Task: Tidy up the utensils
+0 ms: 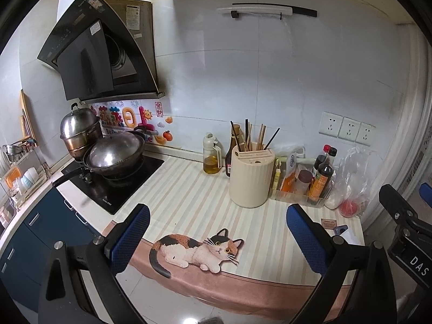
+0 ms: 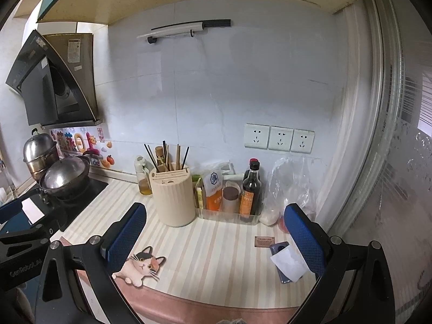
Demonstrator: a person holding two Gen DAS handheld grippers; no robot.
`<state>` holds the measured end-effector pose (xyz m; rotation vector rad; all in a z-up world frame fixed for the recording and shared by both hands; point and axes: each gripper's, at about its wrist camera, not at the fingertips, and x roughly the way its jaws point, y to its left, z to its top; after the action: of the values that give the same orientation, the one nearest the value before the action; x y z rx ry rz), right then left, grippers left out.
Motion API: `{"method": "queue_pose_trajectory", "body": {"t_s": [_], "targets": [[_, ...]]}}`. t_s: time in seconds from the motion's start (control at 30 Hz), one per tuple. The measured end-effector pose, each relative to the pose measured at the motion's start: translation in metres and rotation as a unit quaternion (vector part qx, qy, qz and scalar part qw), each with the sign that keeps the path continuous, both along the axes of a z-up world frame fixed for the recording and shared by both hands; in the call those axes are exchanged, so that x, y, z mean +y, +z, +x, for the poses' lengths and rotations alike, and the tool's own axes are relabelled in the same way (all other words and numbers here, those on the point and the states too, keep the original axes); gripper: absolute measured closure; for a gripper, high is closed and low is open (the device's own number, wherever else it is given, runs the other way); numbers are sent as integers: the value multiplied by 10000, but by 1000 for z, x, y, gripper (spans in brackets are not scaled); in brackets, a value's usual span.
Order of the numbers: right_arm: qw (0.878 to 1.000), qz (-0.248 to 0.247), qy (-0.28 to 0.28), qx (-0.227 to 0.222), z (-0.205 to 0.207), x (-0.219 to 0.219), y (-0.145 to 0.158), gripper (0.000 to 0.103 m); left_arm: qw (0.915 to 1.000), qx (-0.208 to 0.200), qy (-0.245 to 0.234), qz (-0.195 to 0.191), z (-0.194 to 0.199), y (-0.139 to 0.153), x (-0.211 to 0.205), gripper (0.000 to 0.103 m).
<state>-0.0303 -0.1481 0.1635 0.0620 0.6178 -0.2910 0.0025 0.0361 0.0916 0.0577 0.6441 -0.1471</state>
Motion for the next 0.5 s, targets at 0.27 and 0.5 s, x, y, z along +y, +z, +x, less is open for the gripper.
{"method": "queue_pose_trajectory", "body": {"t_s": [0.27,0.5], "targets": [[10000,0,42,68,1,2,-3,0,10000,-24,8,8,0,0,-2,0],[10000,53,54,65,5,3,-5,0,10000,-54,-8,6,1,-3,-1,0]]}}
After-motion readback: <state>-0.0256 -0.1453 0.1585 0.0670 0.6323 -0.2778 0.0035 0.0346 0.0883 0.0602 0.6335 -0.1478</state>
